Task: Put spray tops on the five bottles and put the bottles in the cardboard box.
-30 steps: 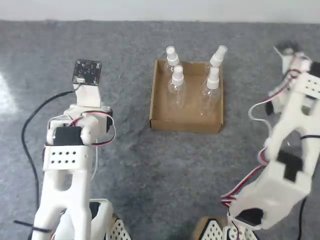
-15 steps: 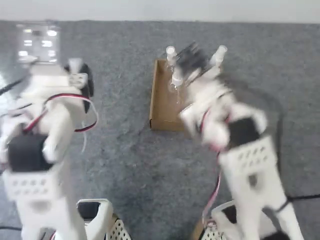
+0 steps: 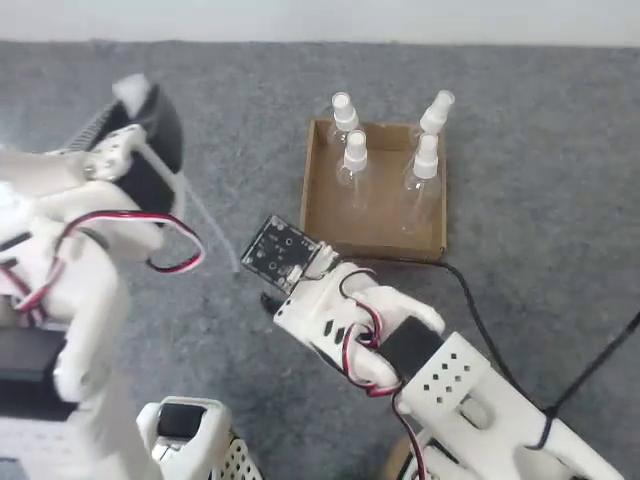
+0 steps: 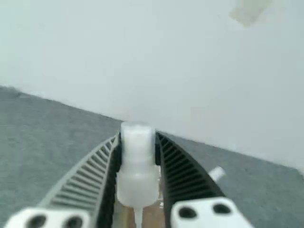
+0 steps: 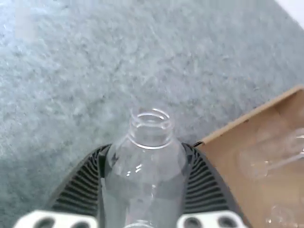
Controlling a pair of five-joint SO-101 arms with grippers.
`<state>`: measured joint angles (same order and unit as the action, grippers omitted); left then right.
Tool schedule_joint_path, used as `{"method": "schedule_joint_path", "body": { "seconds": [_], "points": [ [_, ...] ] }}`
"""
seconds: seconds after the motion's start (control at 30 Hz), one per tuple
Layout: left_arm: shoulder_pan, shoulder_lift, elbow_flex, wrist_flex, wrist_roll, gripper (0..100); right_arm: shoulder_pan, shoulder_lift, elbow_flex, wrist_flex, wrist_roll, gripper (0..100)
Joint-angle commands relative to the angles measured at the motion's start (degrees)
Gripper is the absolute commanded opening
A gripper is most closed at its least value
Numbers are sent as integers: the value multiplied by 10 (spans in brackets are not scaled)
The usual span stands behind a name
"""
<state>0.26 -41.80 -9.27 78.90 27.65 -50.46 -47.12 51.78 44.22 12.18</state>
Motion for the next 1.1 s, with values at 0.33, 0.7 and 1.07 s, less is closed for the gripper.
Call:
{"method": "schedule_joint_path", "body": {
  "seconds": [0.33,0.7,1.07],
  "points": [
    [29,-6,134,-117,12,12,-6,-21,88,-167,-8,7],
    [-15,-6,204,-159,12,12,-6,-21,134,-244,-34,6],
    [-15,-6,288,-243,12,12,-6,-21,134,-243,-65,6]
  ]
}}
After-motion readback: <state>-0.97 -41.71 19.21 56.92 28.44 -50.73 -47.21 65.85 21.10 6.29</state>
